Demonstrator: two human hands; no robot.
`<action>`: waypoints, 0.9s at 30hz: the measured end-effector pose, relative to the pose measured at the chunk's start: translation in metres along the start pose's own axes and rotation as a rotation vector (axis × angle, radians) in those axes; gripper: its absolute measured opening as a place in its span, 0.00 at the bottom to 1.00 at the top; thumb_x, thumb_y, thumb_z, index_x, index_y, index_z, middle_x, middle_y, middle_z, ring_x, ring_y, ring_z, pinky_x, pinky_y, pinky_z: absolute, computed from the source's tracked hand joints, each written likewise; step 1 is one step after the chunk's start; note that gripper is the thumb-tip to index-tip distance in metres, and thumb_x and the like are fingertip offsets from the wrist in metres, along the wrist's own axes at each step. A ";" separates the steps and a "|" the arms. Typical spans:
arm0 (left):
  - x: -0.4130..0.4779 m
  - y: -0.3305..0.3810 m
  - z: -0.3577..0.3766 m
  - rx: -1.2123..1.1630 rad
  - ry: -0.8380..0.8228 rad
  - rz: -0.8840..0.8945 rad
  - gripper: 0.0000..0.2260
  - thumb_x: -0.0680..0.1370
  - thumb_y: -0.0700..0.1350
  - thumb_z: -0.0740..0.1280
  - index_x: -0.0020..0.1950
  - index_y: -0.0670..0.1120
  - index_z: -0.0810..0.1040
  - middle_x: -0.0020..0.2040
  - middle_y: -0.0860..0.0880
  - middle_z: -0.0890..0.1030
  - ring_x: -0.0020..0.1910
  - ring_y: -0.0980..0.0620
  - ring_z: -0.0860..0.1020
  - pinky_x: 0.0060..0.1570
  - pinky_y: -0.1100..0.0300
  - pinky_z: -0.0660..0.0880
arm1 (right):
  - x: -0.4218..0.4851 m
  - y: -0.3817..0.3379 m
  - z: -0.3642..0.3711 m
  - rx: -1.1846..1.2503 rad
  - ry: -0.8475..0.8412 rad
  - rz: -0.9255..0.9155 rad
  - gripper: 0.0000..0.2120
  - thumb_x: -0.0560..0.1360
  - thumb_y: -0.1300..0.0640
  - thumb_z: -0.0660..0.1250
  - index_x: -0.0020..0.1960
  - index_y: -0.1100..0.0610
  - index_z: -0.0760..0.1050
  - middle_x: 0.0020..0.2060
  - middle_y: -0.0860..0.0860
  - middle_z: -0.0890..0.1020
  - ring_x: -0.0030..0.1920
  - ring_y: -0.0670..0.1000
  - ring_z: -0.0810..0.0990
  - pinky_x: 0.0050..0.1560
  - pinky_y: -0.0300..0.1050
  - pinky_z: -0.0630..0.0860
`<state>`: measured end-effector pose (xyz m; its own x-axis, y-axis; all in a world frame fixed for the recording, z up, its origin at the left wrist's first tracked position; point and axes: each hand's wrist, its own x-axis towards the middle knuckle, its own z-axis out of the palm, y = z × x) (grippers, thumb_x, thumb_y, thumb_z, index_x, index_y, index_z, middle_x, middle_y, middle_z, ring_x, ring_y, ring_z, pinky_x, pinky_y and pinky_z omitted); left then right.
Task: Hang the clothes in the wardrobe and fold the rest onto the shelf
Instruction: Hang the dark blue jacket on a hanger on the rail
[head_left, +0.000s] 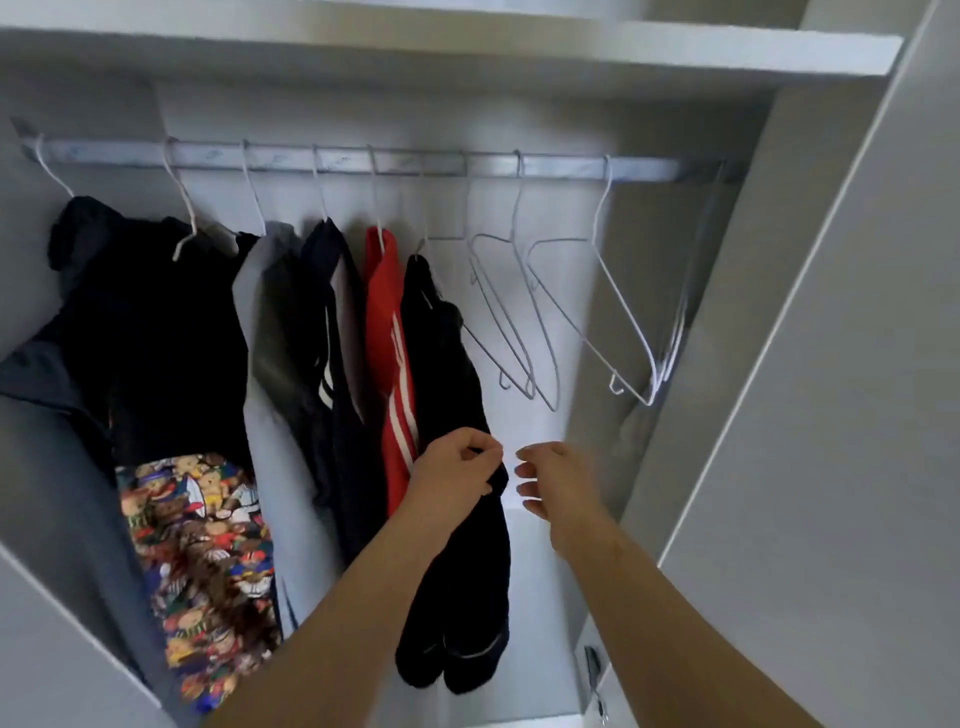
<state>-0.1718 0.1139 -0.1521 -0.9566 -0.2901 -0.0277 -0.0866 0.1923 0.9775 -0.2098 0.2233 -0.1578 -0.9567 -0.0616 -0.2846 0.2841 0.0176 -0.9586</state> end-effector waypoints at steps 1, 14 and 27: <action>-0.012 -0.010 0.013 0.015 -0.020 -0.037 0.06 0.77 0.42 0.64 0.42 0.52 0.78 0.37 0.53 0.77 0.32 0.59 0.75 0.28 0.73 0.70 | -0.007 0.018 -0.013 0.009 0.013 0.043 0.07 0.75 0.63 0.61 0.39 0.56 0.72 0.30 0.51 0.75 0.28 0.48 0.70 0.29 0.37 0.68; -0.127 -0.097 0.133 0.177 -0.444 -0.357 0.05 0.76 0.43 0.64 0.41 0.50 0.77 0.35 0.50 0.77 0.29 0.55 0.75 0.30 0.65 0.69 | -0.133 0.176 -0.134 0.174 0.414 0.446 0.09 0.76 0.64 0.58 0.40 0.59 0.73 0.29 0.53 0.74 0.25 0.50 0.68 0.25 0.38 0.63; -0.335 -0.146 0.186 0.550 -1.264 -0.184 0.05 0.77 0.46 0.62 0.48 0.49 0.77 0.40 0.51 0.78 0.36 0.54 0.77 0.35 0.62 0.71 | -0.370 0.293 -0.151 0.629 1.094 0.560 0.06 0.75 0.63 0.59 0.40 0.57 0.71 0.31 0.51 0.74 0.27 0.48 0.70 0.30 0.37 0.65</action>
<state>0.1096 0.3569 -0.3244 -0.4940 0.6269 -0.6024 -0.0523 0.6702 0.7404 0.2175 0.4020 -0.3331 -0.1858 0.6172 -0.7646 0.3446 -0.6878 -0.6389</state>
